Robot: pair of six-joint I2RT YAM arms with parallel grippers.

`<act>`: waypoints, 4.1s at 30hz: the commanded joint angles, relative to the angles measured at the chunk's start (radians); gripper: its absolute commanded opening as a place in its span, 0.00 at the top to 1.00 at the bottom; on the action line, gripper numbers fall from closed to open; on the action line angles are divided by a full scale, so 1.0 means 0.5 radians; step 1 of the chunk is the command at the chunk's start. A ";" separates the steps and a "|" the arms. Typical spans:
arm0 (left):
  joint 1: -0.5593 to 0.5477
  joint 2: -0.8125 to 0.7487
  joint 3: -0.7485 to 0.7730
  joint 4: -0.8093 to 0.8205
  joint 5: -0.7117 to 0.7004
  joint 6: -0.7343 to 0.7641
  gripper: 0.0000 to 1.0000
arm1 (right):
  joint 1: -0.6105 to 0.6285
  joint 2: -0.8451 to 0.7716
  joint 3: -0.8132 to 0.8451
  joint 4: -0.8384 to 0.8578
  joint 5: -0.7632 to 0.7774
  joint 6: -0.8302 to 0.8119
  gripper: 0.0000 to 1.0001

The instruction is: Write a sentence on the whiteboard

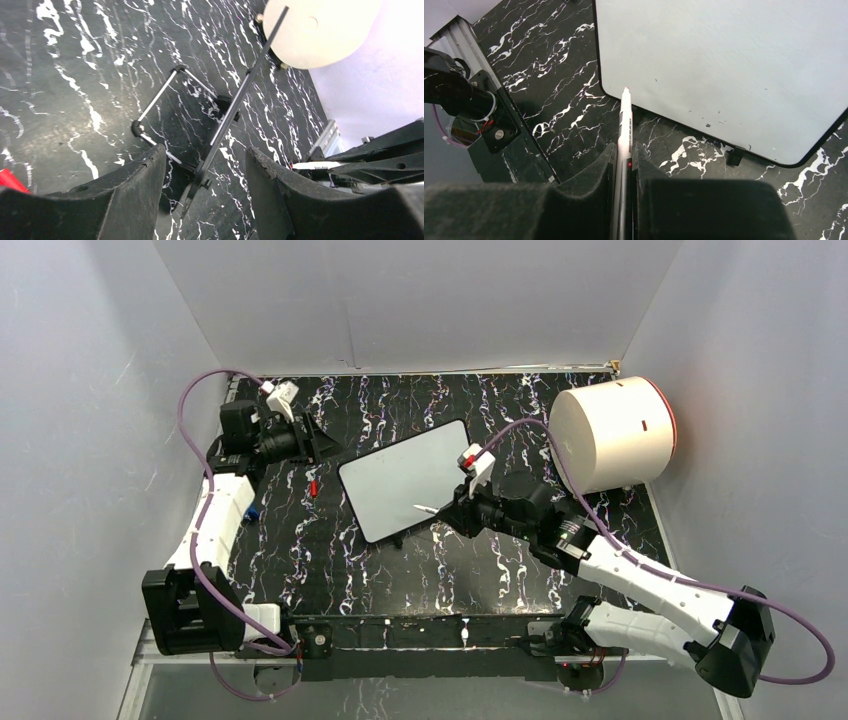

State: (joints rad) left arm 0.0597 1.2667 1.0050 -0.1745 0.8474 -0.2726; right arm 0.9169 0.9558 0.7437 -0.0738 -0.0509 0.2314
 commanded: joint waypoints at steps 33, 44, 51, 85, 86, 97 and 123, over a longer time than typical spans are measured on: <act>-0.293 0.343 0.034 -0.001 0.547 0.183 0.86 | 0.238 0.202 0.182 0.126 0.183 -0.143 1.00; -0.365 0.338 0.007 -0.008 0.507 0.191 0.98 | 0.341 0.173 0.188 0.091 0.386 -0.175 1.00; -0.419 0.341 0.007 -0.081 0.408 0.256 1.00 | 0.455 0.225 0.259 0.068 0.594 -0.245 1.00; -0.454 0.378 0.042 -0.183 0.295 0.329 1.00 | 0.870 0.819 0.813 -0.063 1.395 -0.511 1.00; -0.454 0.378 0.045 -0.183 0.296 0.332 1.00 | 0.869 0.829 0.821 -0.056 1.397 -0.519 1.00; -0.461 0.384 0.046 -0.196 0.291 0.348 1.00 | 0.869 0.992 0.945 -0.009 1.390 -0.557 1.00; -0.469 0.416 0.060 -0.218 0.287 0.370 1.00 | 0.827 1.170 1.074 0.031 1.390 -0.612 1.00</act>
State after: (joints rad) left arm -0.1558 1.4517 1.0241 -0.2180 1.0042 -0.0982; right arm 1.3373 1.5406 1.2221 -0.1093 0.6277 -0.0616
